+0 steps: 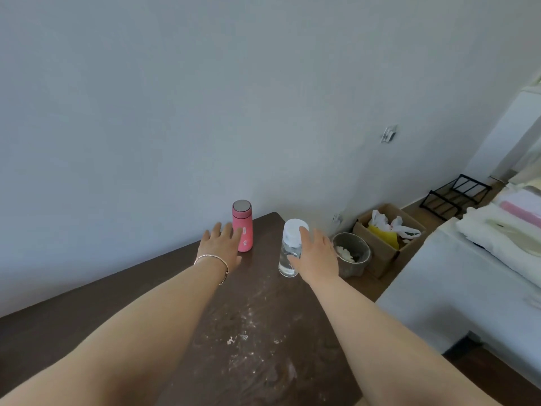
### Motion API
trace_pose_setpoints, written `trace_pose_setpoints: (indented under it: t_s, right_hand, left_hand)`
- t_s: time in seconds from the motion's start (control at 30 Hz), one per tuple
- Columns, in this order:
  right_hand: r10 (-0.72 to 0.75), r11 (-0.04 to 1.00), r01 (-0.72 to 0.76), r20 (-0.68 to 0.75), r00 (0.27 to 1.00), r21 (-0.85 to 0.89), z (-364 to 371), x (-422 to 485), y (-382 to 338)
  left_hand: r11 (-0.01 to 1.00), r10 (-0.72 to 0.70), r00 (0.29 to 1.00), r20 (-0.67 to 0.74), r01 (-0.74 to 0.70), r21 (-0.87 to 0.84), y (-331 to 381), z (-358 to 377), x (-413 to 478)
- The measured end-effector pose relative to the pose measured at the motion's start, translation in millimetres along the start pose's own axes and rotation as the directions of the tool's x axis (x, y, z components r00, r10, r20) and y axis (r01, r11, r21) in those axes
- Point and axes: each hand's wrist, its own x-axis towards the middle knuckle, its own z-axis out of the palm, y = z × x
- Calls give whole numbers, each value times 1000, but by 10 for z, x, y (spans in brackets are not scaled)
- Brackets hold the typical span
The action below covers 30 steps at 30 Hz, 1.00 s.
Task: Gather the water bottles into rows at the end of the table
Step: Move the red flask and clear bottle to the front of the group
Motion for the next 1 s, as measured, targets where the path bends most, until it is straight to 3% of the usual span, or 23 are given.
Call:
trace_pose_setpoints:
  t_s: [0.27, 0.5, 0.73, 1.0]
  right_hand:
    - [-11, 981, 13, -9, 1000, 193, 361, 539, 85]
    - [3, 958, 1, -13, 1000, 286, 525, 645, 177]
    - [-6, 942, 18, -37, 999, 336, 573, 689, 209]
    - [-6, 937, 7, -5, 1000, 350, 509, 648, 188]
  left_hand:
    - [947, -208, 978, -27, 194, -257, -44, 58, 809]
    - [756, -346, 934, 91, 335, -562, 5, 217, 1278]
    - [517, -418, 904, 91, 319, -794, 80, 421, 1433]
    - [524, -389, 920, 47, 263, -810, 78, 443, 1184]
